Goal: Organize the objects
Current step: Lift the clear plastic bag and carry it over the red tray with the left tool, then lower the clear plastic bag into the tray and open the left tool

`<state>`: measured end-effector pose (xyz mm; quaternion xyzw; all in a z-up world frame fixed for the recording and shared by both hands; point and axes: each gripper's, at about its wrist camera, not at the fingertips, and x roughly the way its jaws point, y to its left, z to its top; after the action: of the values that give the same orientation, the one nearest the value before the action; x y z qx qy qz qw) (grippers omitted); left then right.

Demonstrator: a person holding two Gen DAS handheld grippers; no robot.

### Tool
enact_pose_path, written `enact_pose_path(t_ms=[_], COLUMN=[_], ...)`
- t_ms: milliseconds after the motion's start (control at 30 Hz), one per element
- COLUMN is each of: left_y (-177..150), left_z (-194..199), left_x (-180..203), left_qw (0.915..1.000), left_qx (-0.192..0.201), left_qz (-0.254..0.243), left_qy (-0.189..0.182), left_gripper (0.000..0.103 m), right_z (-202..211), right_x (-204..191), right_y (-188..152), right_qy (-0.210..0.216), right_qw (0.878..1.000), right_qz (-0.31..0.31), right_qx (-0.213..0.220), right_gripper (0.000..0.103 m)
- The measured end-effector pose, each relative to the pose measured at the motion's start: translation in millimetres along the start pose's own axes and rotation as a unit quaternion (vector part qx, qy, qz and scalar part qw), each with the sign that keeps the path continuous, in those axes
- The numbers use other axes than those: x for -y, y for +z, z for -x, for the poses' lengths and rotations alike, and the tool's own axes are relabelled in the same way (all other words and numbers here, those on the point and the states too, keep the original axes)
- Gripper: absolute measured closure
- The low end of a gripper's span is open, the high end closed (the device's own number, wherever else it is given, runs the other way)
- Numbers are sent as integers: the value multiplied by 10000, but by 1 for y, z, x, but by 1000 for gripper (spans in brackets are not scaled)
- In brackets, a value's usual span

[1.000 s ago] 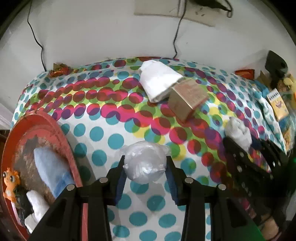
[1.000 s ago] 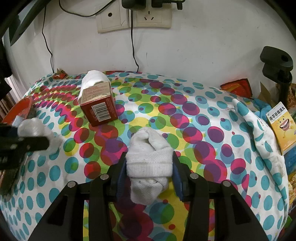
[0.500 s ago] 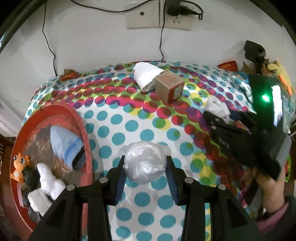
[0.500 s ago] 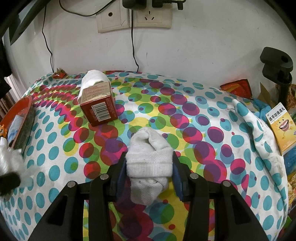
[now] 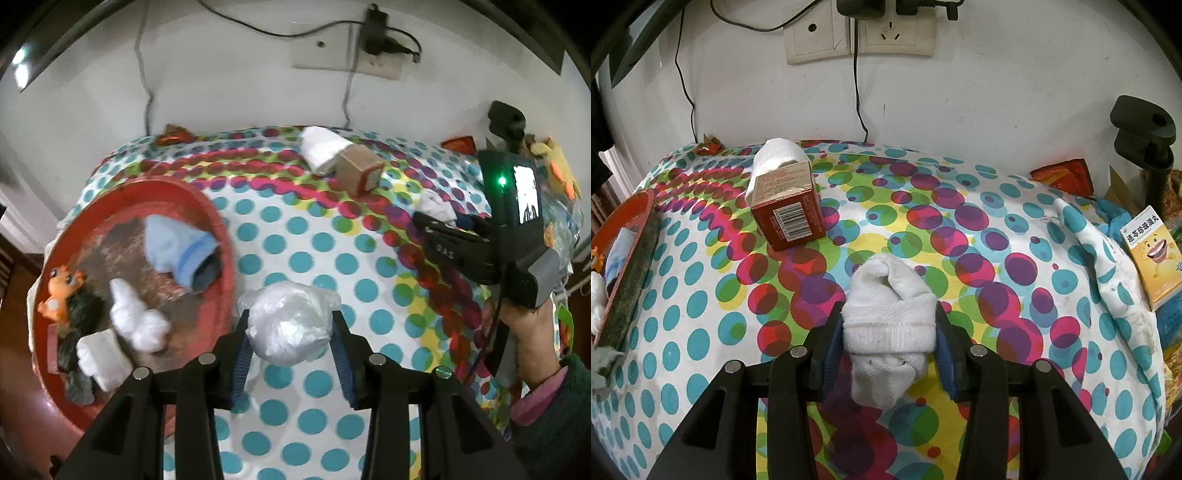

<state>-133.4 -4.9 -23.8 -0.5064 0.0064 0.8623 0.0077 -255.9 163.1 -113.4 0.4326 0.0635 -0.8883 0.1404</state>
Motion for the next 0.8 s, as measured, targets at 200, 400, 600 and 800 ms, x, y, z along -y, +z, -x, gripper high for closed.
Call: enact_pose_path(t_ms=[200, 400, 600, 800], left_y=[-2, -3, -6, -9], left_z=[18, 27, 32, 30], left_x=[-27, -60, -93, -125], left_qw=[9991, 9972, 9940, 9901], left_qx=[269, 355, 417, 381], left_qz=[250, 548, 893, 1191], left_qy=[227, 373, 473, 631], left_gripper=[63, 63, 63, 63], right_z=[0, 0, -1, -1], right_x=[0, -1, 0, 2], right_y=[0, 0, 1, 0], right_qy=[-11, -17, -29, -32], right_qw=[10000, 10000, 10000, 10000], right_qz=[9, 11, 18, 17], right_qx=[-2, -3, -7, -6], right_gripper=[60, 60, 60, 60])
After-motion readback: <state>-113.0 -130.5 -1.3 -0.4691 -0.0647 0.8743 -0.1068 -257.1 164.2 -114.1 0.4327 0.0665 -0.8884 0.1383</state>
